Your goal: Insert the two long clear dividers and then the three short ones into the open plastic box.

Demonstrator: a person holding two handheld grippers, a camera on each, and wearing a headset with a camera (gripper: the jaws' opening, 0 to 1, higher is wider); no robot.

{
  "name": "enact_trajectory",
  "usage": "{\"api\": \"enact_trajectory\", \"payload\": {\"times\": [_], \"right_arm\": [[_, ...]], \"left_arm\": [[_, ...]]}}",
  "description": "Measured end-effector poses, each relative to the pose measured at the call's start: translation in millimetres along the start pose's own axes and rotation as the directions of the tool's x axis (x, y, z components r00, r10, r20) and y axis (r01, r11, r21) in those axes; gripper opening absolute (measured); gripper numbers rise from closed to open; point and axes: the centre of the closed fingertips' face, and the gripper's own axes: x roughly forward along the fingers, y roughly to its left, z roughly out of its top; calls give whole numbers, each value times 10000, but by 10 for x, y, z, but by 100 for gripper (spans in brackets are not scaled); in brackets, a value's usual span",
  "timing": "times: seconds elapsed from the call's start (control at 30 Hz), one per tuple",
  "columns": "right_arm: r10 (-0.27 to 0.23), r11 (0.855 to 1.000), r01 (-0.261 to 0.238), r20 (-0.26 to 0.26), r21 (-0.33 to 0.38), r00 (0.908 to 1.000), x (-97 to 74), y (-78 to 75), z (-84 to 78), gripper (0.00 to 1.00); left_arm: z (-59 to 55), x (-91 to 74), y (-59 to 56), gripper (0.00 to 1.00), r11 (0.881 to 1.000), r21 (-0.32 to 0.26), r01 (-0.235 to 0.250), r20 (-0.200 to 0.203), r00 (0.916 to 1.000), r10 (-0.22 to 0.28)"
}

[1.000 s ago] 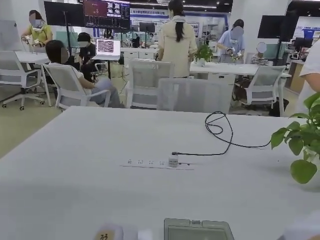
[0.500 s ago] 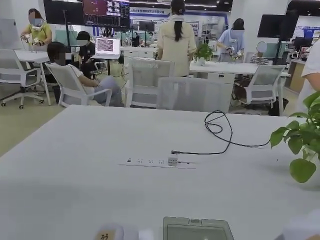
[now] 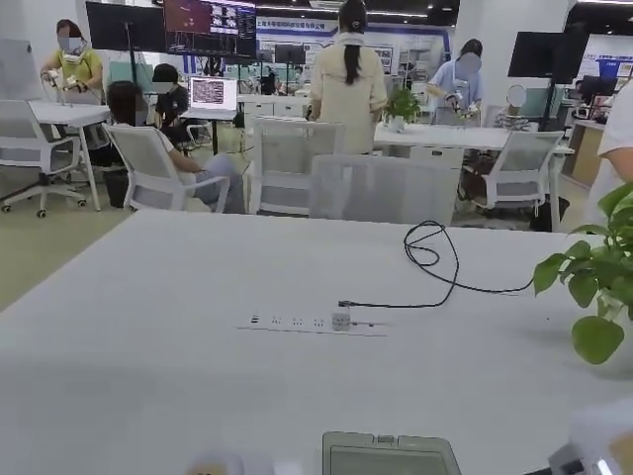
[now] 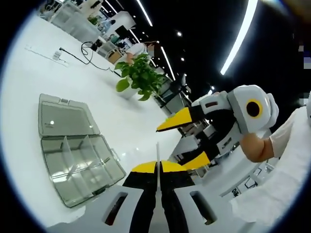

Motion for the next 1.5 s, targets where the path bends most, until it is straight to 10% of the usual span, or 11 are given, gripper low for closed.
{"api": "enact_trajectory", "payload": {"times": [0.33,0.6,0.83,1.43,1.5], "right_arm": [[1045,9878,-1138,890,1062,9905,-78,11,67,26],[2593,9406,-2877,1656,1803,9515,-145,129,117,16],[3610,8982,-3952,1900,1924,9130,-153,240,152,11],[4201,8750,-4538,2017,1684,8848,-159,324,198,3],[4217,8740,-4554,2011,1692,8841,-155,332,197,3]], "left_arm": [[-97,-23,-78,0,9485,3133,464,-815,9964,-218],[-91,-68,-235,0,8724,4719,1275,-1019,9907,-897],[-55,-107,-336,0,8400,5178,1621,-1015,9866,-1279],[-68,-136,-403,0,8013,5694,1836,-1002,9830,-1540],[-77,-138,-404,0,8103,5558,1859,-1035,9826,-1544]]}}
